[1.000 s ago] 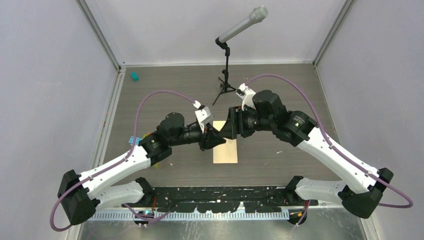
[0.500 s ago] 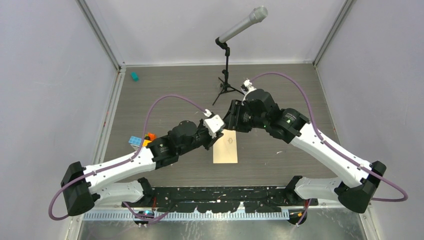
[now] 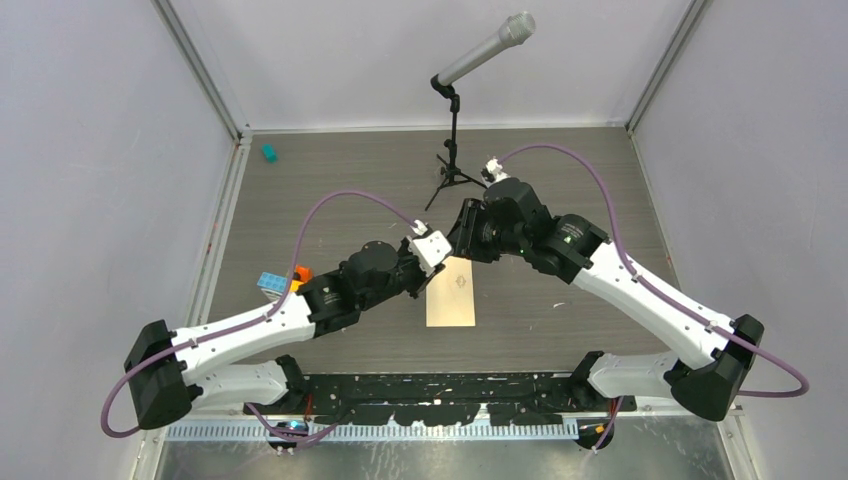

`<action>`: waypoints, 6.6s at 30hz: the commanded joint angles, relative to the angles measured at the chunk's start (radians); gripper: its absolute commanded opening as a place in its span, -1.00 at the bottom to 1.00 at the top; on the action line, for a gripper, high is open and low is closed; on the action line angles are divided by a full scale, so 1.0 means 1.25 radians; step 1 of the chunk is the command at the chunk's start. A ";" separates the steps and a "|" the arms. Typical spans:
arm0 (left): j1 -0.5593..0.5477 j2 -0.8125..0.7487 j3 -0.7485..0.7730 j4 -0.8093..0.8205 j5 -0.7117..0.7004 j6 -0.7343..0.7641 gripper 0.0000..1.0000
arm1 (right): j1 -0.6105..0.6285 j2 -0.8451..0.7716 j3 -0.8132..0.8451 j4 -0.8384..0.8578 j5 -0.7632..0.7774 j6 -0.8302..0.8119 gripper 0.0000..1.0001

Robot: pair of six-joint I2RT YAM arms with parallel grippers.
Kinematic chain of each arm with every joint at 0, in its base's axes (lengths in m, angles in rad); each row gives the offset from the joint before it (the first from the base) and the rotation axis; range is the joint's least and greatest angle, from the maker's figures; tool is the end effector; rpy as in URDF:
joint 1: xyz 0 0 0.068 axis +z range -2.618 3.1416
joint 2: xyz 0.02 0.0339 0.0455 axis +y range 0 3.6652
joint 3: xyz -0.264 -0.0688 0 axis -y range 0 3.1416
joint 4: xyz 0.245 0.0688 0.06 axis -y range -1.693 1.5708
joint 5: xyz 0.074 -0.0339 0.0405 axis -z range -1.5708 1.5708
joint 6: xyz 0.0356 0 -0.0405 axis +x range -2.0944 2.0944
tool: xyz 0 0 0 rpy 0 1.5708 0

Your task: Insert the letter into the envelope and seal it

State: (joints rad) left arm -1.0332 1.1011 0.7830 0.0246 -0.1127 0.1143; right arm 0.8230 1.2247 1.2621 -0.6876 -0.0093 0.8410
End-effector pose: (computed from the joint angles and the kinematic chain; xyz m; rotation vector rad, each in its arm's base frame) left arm 0.1349 -0.2184 0.2976 0.9618 1.6344 -0.5280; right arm 0.1767 0.1910 0.3646 0.0160 2.3828 0.8809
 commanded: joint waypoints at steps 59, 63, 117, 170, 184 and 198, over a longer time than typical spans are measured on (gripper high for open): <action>0.053 -0.018 0.036 -0.023 0.140 -0.046 -1.00 | -0.010 -0.012 -0.014 0.026 -0.062 -0.021 -0.17; 0.053 -0.018 0.030 -0.024 0.134 -0.049 -1.00 | -0.011 -0.009 -0.014 0.024 -0.059 -0.022 -0.18; 0.228 -0.015 -0.074 0.004 -0.045 -0.919 -1.00 | -0.291 0.098 -0.049 0.021 0.125 -0.268 0.01; 0.249 -0.040 -0.068 -0.016 -0.101 -1.059 -1.00 | -0.370 0.453 0.043 0.103 0.108 -0.282 -0.80; 0.258 0.014 -0.100 0.136 -0.114 -1.520 -1.00 | -0.231 0.026 -0.133 0.249 0.019 -0.154 -0.86; 0.258 0.052 -0.023 0.235 -0.054 -1.631 -1.00 | -0.111 -0.112 -0.223 0.523 -0.082 -0.067 -0.88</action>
State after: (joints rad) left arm -0.7166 1.1591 0.6983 0.2131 -0.2142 -1.8706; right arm 0.6670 1.1172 0.9943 -0.1860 -0.0826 0.7101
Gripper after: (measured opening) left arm 0.248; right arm 0.293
